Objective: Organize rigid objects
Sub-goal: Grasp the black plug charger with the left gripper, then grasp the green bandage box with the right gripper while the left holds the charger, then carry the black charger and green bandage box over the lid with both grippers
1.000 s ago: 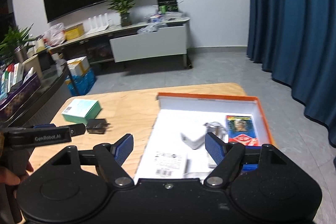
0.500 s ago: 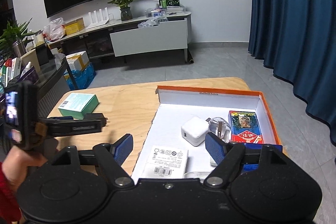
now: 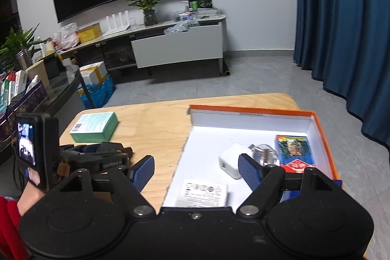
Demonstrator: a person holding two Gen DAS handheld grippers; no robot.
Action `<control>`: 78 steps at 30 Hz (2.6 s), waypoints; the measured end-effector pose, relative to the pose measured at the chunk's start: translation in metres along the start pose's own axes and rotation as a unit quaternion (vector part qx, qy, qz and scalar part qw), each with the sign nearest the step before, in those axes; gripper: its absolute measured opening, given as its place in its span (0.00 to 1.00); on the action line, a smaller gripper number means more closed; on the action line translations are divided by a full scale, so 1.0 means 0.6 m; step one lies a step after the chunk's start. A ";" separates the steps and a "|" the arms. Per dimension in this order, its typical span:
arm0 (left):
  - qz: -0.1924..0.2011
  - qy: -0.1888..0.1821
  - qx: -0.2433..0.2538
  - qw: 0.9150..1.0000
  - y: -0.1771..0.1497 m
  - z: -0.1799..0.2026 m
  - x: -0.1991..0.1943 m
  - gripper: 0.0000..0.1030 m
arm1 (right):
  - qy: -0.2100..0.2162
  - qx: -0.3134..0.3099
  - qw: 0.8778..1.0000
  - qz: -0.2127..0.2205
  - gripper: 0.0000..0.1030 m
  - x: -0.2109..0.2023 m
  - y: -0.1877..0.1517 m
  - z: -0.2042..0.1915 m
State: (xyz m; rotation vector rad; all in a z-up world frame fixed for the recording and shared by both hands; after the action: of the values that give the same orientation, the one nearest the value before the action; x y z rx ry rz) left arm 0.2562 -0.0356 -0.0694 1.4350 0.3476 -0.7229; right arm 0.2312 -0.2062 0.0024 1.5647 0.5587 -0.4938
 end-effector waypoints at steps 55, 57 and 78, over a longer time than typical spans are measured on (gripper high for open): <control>0.072 0.069 -0.112 0.989 -0.063 -0.135 -0.197 0.59 | 0.127 -0.132 0.976 -0.118 0.81 0.271 0.069 -0.372; 0.074 0.068 -0.111 0.989 -0.061 -0.128 -0.202 0.59 | 0.116 -0.120 0.982 -0.093 0.81 0.232 0.077 -0.341; 0.089 -0.061 0.014 0.994 -0.009 0.160 -0.247 0.59 | -0.034 0.010 0.998 0.047 0.82 -0.158 -0.015 0.025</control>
State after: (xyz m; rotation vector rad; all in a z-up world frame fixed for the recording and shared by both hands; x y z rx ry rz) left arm 0.1231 -0.0931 0.0318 1.4205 0.1130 -0.6677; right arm 0.1514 -0.2261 0.0528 1.5804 0.4279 -0.4811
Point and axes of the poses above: each gripper's, at about its wrist camera, not at the fingertips, and x roughly the way its jaws point, z to its right, y to its top, the point moved 4 cm from there along x, roughly the way its jaws point, and after that the axes turned 9 degrees about -y, right-handed, at the moved point
